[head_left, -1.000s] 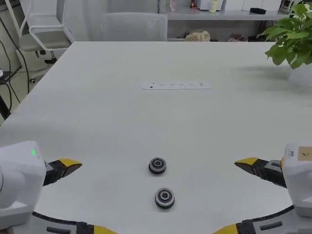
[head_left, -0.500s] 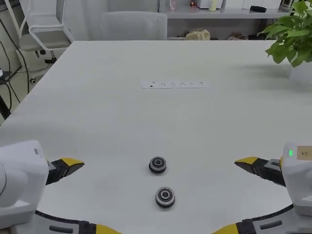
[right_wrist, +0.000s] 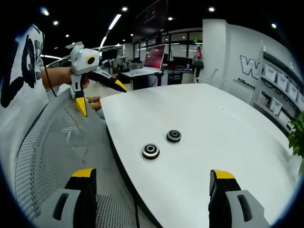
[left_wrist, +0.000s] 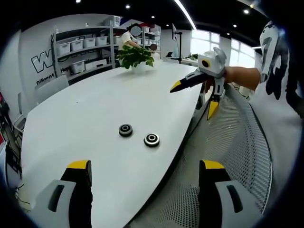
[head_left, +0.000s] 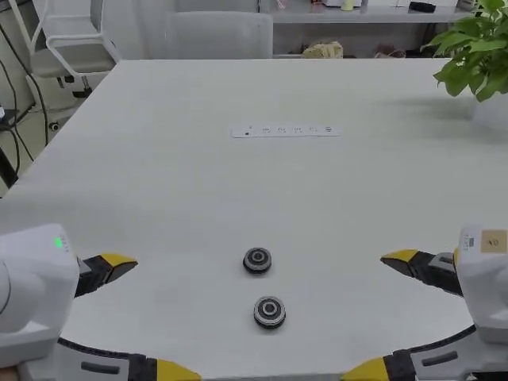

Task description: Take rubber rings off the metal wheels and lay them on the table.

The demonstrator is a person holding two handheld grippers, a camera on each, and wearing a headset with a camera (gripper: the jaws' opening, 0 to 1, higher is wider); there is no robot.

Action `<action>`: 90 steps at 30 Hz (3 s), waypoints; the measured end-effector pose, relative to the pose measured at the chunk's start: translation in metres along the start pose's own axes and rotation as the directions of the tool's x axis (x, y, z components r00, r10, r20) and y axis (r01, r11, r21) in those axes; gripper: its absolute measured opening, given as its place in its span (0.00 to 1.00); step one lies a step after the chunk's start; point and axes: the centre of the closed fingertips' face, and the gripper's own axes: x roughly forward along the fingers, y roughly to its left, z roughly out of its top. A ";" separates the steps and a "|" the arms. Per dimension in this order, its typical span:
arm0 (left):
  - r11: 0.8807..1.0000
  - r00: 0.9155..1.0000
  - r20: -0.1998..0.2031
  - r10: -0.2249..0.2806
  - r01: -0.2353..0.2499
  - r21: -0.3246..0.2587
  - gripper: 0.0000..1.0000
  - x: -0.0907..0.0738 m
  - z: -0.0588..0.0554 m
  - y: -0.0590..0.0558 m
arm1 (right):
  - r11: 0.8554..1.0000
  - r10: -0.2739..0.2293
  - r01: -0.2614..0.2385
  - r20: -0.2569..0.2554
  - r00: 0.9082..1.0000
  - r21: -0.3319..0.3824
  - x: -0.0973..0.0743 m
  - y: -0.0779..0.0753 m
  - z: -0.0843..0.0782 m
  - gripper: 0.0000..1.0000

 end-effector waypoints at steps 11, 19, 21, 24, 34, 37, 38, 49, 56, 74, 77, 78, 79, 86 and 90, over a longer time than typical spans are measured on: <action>1.000 1.000 0.000 -0.008 0.008 0.000 0.92 0.004 -0.001 -0.004 | 1.000 0.006 -0.006 -0.001 1.000 -0.004 -0.002 0.001 -0.003 0.99; 1.000 1.000 -0.005 -0.009 0.009 -0.003 0.92 0.006 -0.004 -0.003 | 1.000 0.020 -0.020 0.003 1.000 -0.005 0.002 0.004 -0.001 0.99; 1.000 1.000 -0.005 -0.010 0.010 0.000 0.92 0.007 -0.003 -0.002 | 1.000 0.024 -0.024 0.004 1.000 -0.005 0.003 0.004 0.000 0.99; 1.000 1.000 -0.005 -0.006 0.006 0.007 0.92 0.007 -0.002 0.002 | 1.000 0.025 -0.025 0.004 1.000 -0.006 0.004 0.003 0.001 0.99; 1.000 1.000 0.030 0.002 -0.002 0.028 0.91 0.010 0.012 0.013 | 1.000 0.018 -0.017 0.027 0.999 -0.012 0.004 -0.002 0.008 0.99; 0.999 0.999 0.038 0.001 -0.003 0.040 0.91 0.010 0.016 0.013 | 1.000 0.011 -0.010 0.036 0.999 -0.021 0.003 -0.005 0.011 0.99; 0.999 0.999 0.040 0.000 -0.002 0.045 0.91 0.011 0.017 0.013 | 1.000 0.008 -0.007 0.039 0.999 -0.024 0.002 -0.006 0.012 0.99; 0.998 0.999 0.049 -0.005 0.002 0.056 0.90 0.009 0.018 0.012 | 1.000 -0.006 0.007 0.070 0.998 -0.018 0.001 -0.014 0.016 0.99; 0.999 0.999 0.054 0.003 -0.006 0.054 0.89 0.007 0.018 0.016 | 1.000 -0.009 0.011 0.077 0.997 -0.027 0.006 -0.020 0.020 0.99; 0.998 0.999 0.050 -0.015 0.012 0.054 0.87 0.012 0.019 0.015 | 0.998 0.030 -0.025 0.090 0.995 -0.052 0.017 -0.018 0.025 0.95; 0.998 0.999 0.050 -0.019 0.016 0.056 0.86 0.014 0.020 0.015 | 0.998 0.036 -0.031 0.094 0.995 -0.052 0.019 -0.018 0.025 0.94; 0.998 0.999 0.050 -0.021 0.018 0.055 0.86 0.014 0.020 0.015 | 0.998 0.036 -0.031 0.097 0.995 -0.052 0.020 -0.018 0.026 0.93; 0.998 0.998 0.050 -0.022 0.019 0.056 0.85 0.015 0.020 0.015 | 0.998 0.039 -0.034 0.102 0.994 -0.050 0.020 -0.018 0.026 0.93; 0.998 0.998 0.057 -0.040 0.037 0.055 0.82 0.018 0.020 0.014 | 0.997 0.052 -0.046 0.117 0.992 -0.054 0.025 -0.016 0.027 0.92; 0.997 0.998 0.055 -0.041 0.037 0.069 0.79 0.020 0.019 0.015 | 0.997 0.064 -0.059 0.122 0.991 -0.043 0.028 -0.018 0.025 0.89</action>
